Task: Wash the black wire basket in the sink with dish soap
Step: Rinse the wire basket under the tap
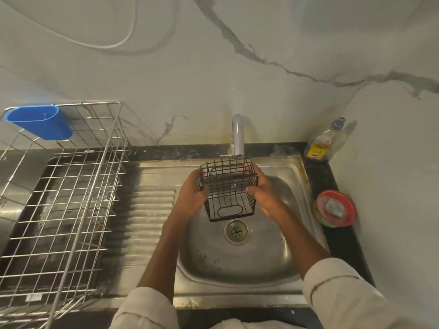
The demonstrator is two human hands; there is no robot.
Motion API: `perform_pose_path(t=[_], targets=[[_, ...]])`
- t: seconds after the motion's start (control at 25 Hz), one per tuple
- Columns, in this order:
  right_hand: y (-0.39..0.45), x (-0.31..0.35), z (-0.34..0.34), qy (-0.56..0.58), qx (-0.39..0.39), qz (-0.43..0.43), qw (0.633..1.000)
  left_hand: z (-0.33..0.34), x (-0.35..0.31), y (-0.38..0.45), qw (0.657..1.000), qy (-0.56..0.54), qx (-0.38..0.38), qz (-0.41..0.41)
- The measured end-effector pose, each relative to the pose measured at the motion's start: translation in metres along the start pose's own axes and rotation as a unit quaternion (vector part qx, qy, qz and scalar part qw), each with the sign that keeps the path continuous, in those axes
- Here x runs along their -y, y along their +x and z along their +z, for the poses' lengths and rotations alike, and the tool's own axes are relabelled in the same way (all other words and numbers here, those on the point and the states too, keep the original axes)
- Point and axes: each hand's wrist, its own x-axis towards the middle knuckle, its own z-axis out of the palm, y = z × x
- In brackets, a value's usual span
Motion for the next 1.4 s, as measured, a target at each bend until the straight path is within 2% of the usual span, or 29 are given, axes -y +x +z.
perform_pose_path(t=[0.2, 0.32, 0.44, 0.64, 0.84, 1.0, 1.08, 1.24, 1.4], targets=[[0.011, 0.009, 0.013, -0.025, 0.04, 0.003, 0.999, -0.012, 0.001, -0.013, 0.999, -0.036, 0.003, -0.008], [0.009, 0.008, 0.016, -0.008, 0.047, -0.009, 0.999, -0.013, 0.002, -0.01, 1.0, -0.021, -0.018, -0.005], [0.002, -0.001, 0.009, 0.008, 0.011, -0.014, 1.0, -0.007, 0.004, 0.004, 1.0, 0.015, -0.014, 0.016], [-0.026, -0.003, -0.026, -0.045, -0.022, -0.003, 0.999, 0.021, -0.014, 0.03, 0.999, 0.037, 0.024, 0.022], [-0.052, -0.019, -0.029, -0.085, -0.123, -0.039, 0.988, 0.044, -0.034, 0.054, 0.996, 0.034, 0.047, 0.061], [-0.063, -0.022, -0.019, -0.078, -0.217, -0.069, 0.971, 0.051, -0.03, 0.059, 0.996, -0.002, 0.089, 0.023], [-0.066, -0.023, -0.019, -0.085, -0.23, -0.071, 0.967, 0.054, -0.026, 0.057, 0.995, -0.013, 0.1, 0.015], [-0.07, -0.022, -0.015, -0.1, -0.207, -0.082, 0.97, 0.058, -0.013, 0.052, 0.994, -0.037, 0.1, -0.016], [-0.067, -0.018, -0.006, -0.106, -0.275, -0.04, 0.955, 0.062, -0.011, 0.045, 0.99, -0.084, 0.106, -0.04]])
